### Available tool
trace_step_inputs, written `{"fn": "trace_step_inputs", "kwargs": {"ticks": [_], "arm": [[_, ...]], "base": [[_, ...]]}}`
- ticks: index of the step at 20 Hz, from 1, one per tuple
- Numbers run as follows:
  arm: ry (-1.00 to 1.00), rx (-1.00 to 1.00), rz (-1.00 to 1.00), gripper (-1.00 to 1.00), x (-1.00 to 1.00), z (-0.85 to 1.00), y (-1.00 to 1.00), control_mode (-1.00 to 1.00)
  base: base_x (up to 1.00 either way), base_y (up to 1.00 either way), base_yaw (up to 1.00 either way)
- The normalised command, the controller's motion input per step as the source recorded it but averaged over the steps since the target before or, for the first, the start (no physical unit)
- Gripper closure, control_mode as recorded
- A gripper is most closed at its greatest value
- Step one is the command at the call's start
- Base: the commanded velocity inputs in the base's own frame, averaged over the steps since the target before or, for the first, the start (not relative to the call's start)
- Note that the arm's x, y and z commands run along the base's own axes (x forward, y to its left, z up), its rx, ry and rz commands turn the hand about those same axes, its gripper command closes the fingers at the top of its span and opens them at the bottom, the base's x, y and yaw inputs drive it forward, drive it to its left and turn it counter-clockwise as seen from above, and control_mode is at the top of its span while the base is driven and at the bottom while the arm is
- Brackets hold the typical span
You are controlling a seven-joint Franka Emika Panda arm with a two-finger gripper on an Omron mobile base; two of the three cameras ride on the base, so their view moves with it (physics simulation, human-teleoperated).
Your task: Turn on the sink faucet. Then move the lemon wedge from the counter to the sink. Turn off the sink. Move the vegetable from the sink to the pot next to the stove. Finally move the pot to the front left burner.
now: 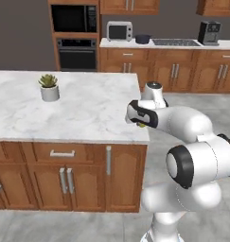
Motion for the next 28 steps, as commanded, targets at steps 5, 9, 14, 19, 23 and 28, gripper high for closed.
{"fn": "trace_step_inputs", "kwargs": {"ticks": [5,9,14,19,23,28], "arm": [[0.0,0.0,0.0,1.0,0.0,0.0,0.0,1.0],[0.0,0.0,0.0,1.0,0.0,0.0,0.0,1.0],[0.0,0.0,0.0,1.0,0.0,0.0,0.0,1.0],[0.0,0.0,0.0,1.0,0.0,0.0,0.0,1.0],[0.0,0.0,0.0,1.0,0.0,0.0,0.0,1.0],[0.0,0.0,0.0,1.0,0.0,0.0,0.0,1.0]], "base": [[0.2,-0.63,-0.33],[0.4,-0.68,-0.28],[0.67,-0.62,-0.22],[0.89,-0.41,-0.18],[1.0,-0.33,-0.13],[0.73,-0.71,-0.03]]}}
